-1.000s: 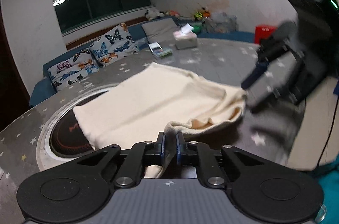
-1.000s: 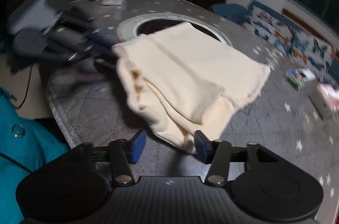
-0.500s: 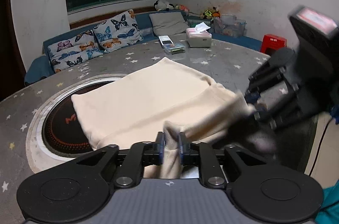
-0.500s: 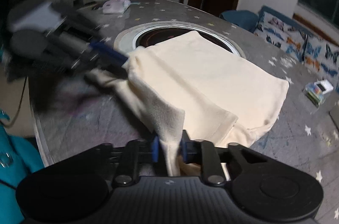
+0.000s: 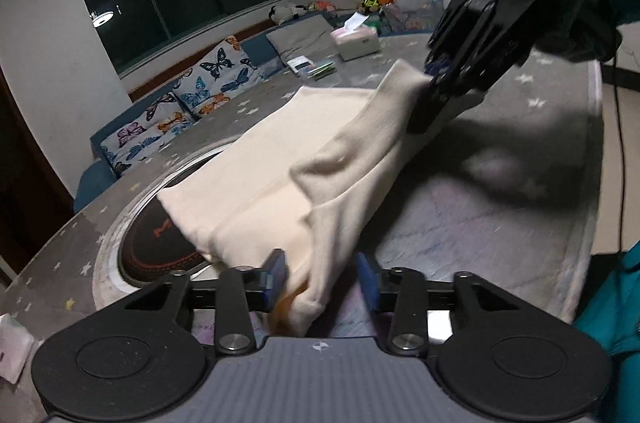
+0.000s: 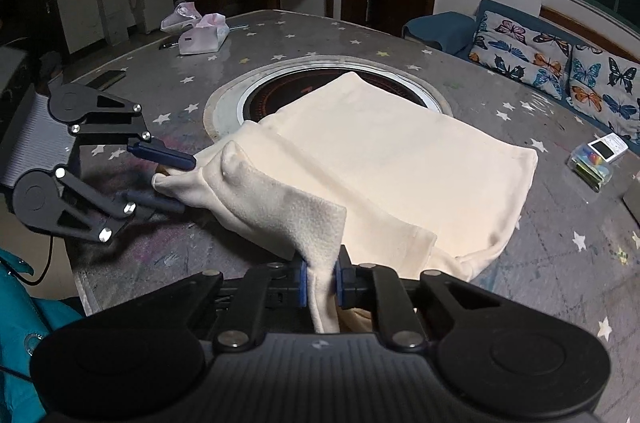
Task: Fold clothes
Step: 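Lift the hem with both grippers and fold it toward the collar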
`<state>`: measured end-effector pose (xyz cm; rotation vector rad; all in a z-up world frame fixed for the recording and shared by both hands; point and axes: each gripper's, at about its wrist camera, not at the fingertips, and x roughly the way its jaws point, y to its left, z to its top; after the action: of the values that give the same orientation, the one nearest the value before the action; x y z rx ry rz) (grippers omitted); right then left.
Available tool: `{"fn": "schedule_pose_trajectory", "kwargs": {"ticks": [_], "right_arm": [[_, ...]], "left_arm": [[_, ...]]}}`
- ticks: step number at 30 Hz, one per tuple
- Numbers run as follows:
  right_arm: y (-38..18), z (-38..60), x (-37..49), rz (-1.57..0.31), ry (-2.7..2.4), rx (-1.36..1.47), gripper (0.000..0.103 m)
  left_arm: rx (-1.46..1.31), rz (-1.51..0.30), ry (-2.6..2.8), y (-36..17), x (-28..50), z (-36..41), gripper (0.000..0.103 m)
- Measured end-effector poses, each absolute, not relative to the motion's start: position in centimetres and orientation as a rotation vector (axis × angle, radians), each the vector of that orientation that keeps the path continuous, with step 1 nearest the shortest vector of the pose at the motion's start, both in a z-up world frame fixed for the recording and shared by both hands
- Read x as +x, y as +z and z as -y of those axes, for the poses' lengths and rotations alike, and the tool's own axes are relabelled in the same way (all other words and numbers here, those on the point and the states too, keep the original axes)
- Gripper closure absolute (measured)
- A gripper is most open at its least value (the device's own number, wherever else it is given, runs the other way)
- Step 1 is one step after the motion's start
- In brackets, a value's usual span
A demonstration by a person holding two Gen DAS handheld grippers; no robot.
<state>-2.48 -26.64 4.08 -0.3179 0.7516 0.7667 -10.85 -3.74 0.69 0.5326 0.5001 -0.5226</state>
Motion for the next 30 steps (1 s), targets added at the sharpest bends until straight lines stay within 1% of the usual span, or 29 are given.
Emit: {"fn": "schedule_pose_trajectory", "kwargs": {"ticks": [2, 5, 14, 22, 26, 30], "right_arm": [[4.1, 26.8, -2.8, -0.744, 0.762, -0.310, 0.093], [4.2, 26.9, -3.2, -0.730, 0.758, -0.300, 0.093], [6.4, 28.0, -6.0, -0.684, 0.776, -0.296, 0.094], [10.5, 28.6, -12.4, -0.661, 0.843, -0.354, 0.094], [11.3, 28.0, -12.3, -0.653, 0.842, -0.393, 0.094], [11.3, 27.6, -9.8, -0.644, 0.811, -0.386, 0.094]], "left_arm": [[0.523, -0.509, -0.522, 0.7, -10.6, 3.4, 0.089], [0.498, -0.504, -0.528, 1.1, -10.7, 3.1, 0.093], [0.420, -0.477, -0.562, 3.7, -13.3, 2.9, 0.094], [0.370, -0.455, -0.639, 7.8, -18.5, 1.7, 0.094], [0.362, -0.445, -0.620, 8.2, -17.7, 1.7, 0.094], [0.331, -0.434, -0.592, 8.4, -14.8, 1.6, 0.094]]}}
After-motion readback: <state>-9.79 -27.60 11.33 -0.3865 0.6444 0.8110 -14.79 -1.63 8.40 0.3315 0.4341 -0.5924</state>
